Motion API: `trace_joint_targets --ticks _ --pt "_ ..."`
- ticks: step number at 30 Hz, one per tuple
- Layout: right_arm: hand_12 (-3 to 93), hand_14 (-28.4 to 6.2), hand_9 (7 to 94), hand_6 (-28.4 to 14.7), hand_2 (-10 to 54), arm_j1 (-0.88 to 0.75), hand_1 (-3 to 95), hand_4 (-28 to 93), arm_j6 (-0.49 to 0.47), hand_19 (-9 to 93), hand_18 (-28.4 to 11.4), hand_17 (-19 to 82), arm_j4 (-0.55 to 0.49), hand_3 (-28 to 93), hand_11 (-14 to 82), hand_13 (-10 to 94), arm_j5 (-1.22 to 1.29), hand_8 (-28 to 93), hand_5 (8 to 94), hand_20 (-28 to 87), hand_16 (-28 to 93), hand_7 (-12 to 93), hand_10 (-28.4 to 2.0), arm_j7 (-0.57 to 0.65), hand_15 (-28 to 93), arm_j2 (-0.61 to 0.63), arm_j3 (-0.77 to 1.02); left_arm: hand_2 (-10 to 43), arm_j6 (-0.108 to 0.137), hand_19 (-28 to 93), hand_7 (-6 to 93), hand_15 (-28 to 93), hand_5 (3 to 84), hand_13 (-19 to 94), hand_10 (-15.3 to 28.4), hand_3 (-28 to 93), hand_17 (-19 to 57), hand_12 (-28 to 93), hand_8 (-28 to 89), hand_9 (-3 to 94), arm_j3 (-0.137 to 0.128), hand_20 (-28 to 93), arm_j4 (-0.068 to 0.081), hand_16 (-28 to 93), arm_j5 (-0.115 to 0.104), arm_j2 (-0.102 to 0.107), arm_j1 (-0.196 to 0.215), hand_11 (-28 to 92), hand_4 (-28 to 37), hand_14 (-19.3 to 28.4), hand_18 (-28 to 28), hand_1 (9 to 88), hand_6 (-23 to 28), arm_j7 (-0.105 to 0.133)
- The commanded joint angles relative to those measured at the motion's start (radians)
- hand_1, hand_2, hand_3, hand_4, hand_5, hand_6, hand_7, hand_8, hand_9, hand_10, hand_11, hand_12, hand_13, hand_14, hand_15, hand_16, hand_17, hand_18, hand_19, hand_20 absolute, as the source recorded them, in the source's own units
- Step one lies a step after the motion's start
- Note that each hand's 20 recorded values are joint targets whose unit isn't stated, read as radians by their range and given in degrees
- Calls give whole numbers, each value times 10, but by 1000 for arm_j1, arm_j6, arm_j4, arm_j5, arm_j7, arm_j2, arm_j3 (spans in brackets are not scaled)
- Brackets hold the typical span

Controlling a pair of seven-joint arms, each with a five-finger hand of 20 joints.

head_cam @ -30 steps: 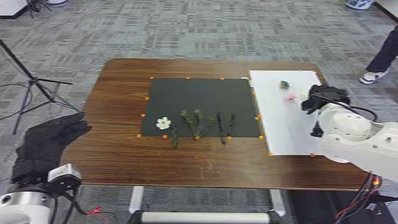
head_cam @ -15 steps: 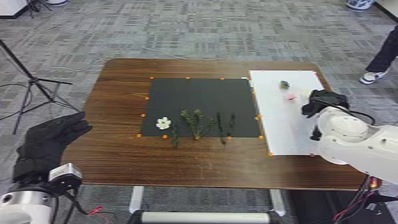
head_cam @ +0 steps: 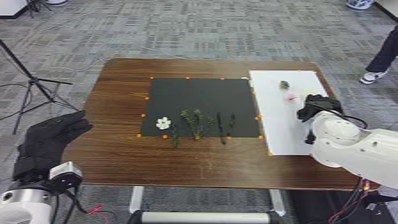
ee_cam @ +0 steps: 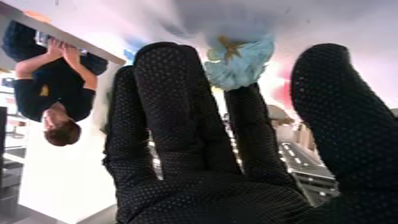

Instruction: Arrange flowers

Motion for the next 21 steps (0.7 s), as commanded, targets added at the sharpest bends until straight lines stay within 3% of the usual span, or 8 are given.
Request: trace_joint_targets --ticks 1,5,9,16,17,18,21 --pt "163 -94 660 -7 -49 16 421 -271 87 904 -220 248 14 819 280 671 -95 -181 572 -17 152 268 -147 31 682 -35 -59 -9 -3 426 152 555 575 336 204 886 -55 128 -103 476 8 137 2 -85 -5 -1 0 375 -231 235 178 232 130 10" --pt "242 -62 715 -11 -78 21 490 -281 97 913 -208 273 19 781 217 701 -116 -110 599 -25 227 333 -112 51 645 -40 -72 -8 -1 426 153 556 575 336 204 886 -55 128 -103 475 9 137 2 -85 -13 2 5 375 -231 235 178 231 130 20" --pt "317 -42 764 -7 -90 13 535 -282 103 920 -201 289 28 754 153 715 -130 -119 619 -34 255 393 -89 64 625 -41 -71 -9 2 426 154 555 573 335 204 887 -55 128 -103 475 10 137 2 -85 -14 1 4 375 -230 235 178 231 130 20" --pt "351 -31 804 5 -94 13 557 -283 132 928 -195 311 35 748 181 745 -163 -105 665 -32 264 439 -66 77 612 -46 -82 -9 -1 427 154 555 572 336 203 887 -55 128 -103 475 12 137 3 -86 -5 -8 -7 375 -231 235 178 232 130 5" --pt "354 -30 810 8 -94 15 560 -283 139 928 -194 313 38 747 184 749 -168 -101 674 -32 266 447 -63 76 611 -49 -82 -9 3 427 155 556 572 335 203 888 -55 128 -103 475 11 137 1 -86 -10 -3 -3 374 -231 235 178 232 130 14" --pt "358 -30 817 12 -93 13 564 -283 146 929 -193 317 34 748 188 754 -178 -99 688 -31 268 457 -60 82 609 -46 -83 -9 -4 427 155 556 571 335 203 888 -55 128 -103 475 10 137 2 -86 1 -10 -7 374 -231 235 178 232 130 0" --pt "366 -30 831 14 -94 25 570 -283 154 930 -195 324 26 749 199 763 -187 -101 696 -27 270 463 -53 80 606 -47 -87 -9 2 427 154 556 571 336 204 888 -55 128 -104 475 11 137 0 -86 -6 -7 -2 374 -231 236 178 231 130 7"
